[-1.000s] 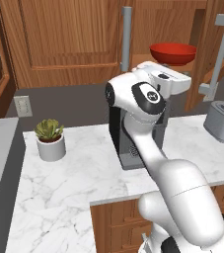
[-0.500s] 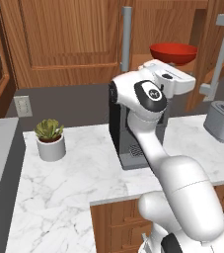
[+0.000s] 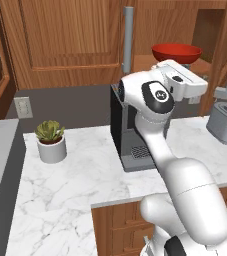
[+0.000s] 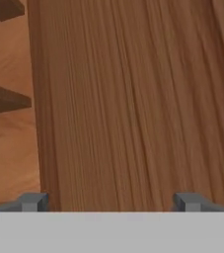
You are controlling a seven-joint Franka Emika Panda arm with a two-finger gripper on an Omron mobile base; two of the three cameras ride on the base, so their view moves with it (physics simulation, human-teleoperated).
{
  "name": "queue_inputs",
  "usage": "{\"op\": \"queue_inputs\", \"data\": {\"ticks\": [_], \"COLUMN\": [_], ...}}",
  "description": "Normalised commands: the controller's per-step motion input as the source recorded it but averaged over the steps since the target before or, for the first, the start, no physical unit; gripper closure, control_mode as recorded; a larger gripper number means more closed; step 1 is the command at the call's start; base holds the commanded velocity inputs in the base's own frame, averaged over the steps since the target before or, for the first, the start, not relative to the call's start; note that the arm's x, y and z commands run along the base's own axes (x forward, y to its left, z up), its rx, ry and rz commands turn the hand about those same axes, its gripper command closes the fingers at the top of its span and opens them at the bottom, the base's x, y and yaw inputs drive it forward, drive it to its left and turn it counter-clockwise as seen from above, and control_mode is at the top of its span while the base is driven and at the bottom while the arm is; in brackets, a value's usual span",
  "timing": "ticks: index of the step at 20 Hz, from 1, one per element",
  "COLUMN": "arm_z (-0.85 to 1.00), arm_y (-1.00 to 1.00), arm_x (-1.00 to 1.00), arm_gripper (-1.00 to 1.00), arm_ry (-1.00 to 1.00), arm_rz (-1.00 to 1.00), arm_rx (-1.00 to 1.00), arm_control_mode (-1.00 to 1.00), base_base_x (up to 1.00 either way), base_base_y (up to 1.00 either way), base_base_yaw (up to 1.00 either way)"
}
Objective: Move the bowls from the cabinet to the plates on the dining table.
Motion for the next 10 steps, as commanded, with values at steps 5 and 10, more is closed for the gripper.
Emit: {"op": "queue_inputs", "data": {"ticks": [5,10], "arm_z": [0.11,0.12], "arm_y": [-0.41,-0.58], "arm_x": [-0.21,-0.20], "arm_gripper": [-1.00,-1.00], "arm_ry": [0.00,0.00], "arm_rz": [-0.07,-0.02], "arm_rx": [0.03,0.01], "arm_control_mode": [-1.00,-1.00], "base_base_x": [0.00,0.00], "base_base_y": [0.00,0.00], "base_base_yaw": [0.00,0.00]}}
